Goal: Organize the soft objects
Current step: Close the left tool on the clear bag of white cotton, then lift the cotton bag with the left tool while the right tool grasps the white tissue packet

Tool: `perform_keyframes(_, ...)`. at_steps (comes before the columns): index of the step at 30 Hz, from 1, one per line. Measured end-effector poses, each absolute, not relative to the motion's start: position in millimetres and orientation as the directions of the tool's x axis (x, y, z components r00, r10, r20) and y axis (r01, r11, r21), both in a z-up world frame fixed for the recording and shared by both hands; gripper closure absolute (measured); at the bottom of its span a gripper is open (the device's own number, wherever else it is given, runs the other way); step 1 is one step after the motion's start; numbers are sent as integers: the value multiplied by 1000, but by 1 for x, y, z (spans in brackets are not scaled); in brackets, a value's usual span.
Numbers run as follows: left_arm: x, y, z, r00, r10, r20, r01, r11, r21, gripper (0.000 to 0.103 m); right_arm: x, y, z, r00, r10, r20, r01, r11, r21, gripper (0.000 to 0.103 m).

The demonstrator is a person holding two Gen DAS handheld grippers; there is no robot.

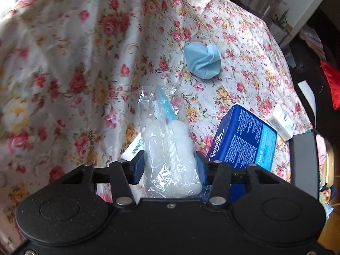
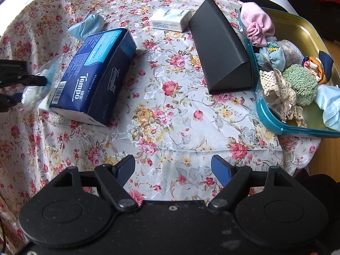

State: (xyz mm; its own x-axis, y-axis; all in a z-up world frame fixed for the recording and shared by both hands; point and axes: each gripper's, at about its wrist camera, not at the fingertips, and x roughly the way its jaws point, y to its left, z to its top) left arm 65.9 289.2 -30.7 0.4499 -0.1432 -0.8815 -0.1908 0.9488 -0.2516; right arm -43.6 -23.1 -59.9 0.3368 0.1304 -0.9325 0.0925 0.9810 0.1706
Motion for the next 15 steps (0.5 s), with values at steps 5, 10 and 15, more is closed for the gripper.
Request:
perform_keyframes(5,53,291,-24,455,-138,-880,-202,946,-253,55,-40,-25,-61,333,137,-933,92,980,177,25)
perform_keyframes(10,43,291,-17,461,-130,-878,-210,945,-250,55,-38,-27,-63,328,147,-933,88,979,185,25)
perform_keyframes(15,36,287,-9,470,-128,-873,-205,947,-249,55,-36,-29,-66,324,156,-933,88,977,194,25)
